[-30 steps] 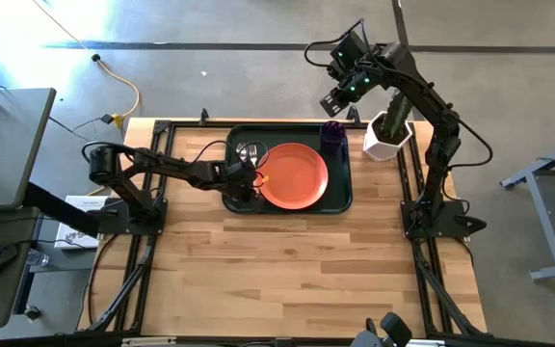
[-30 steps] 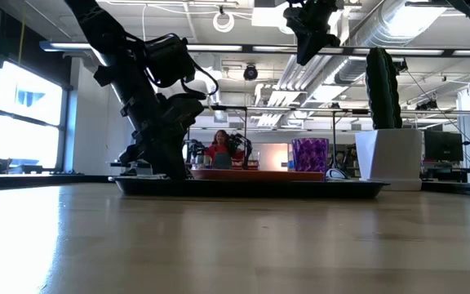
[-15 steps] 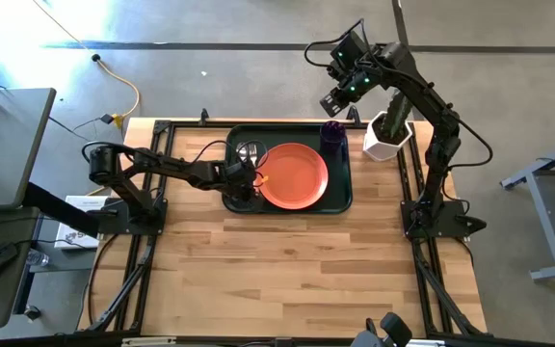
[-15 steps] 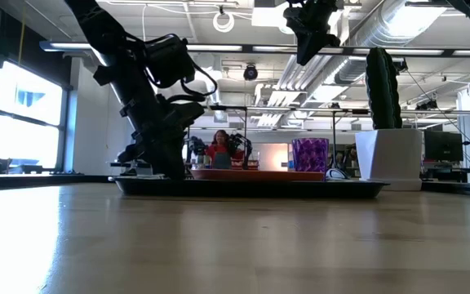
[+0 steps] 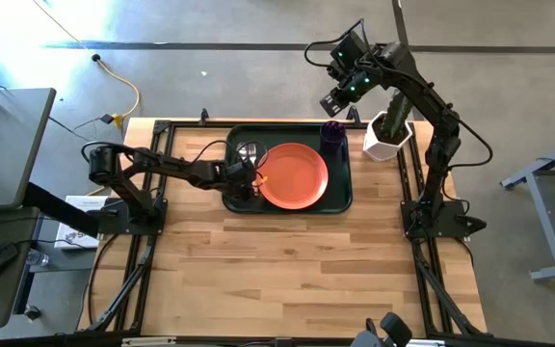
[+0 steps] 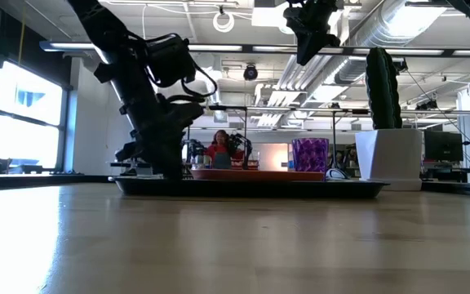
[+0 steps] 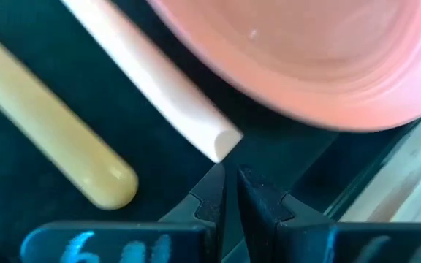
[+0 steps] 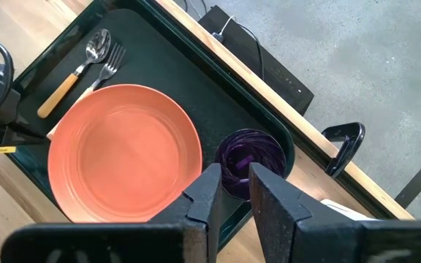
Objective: Pick and place plate/cup/fork/spoon on tray
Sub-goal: Adjust the light orange fork
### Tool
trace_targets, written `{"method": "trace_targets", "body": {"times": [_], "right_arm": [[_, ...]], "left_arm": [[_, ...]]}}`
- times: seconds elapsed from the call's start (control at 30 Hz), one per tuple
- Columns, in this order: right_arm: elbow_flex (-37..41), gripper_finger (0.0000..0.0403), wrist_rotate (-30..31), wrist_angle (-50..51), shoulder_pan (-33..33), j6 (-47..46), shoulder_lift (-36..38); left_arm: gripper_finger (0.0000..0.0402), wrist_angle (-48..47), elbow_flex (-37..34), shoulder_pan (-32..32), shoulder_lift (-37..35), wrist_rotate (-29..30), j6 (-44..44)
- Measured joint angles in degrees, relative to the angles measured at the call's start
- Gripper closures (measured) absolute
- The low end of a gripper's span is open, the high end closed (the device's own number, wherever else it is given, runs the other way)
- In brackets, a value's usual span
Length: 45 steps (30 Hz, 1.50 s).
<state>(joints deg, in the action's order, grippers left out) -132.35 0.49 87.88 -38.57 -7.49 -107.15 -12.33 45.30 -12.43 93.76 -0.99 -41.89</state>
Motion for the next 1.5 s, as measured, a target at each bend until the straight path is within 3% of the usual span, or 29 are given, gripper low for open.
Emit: {"method": "trace_targets", "body": {"times": [0.3,0.7,1.5], "right_arm": [[0.00,0.0339,0.00,0.00,0.00,0.00,0.00],[0.00,0.0339,0.00,0.00,0.00,0.44,0.00],[0.00,0.0339,-0.02,0.02,-0.02,-0.02,0.00]], "left_arm": [[0.0376,-0.21,3.43,0.49,-0.07,-0.20,-0.25],[0.0376,-1.22,3.45,0.44,0.20,1.77,-0.94],[0.0376,-0.93,3.47,1.13,0.96,0.22,-0.50]]}}
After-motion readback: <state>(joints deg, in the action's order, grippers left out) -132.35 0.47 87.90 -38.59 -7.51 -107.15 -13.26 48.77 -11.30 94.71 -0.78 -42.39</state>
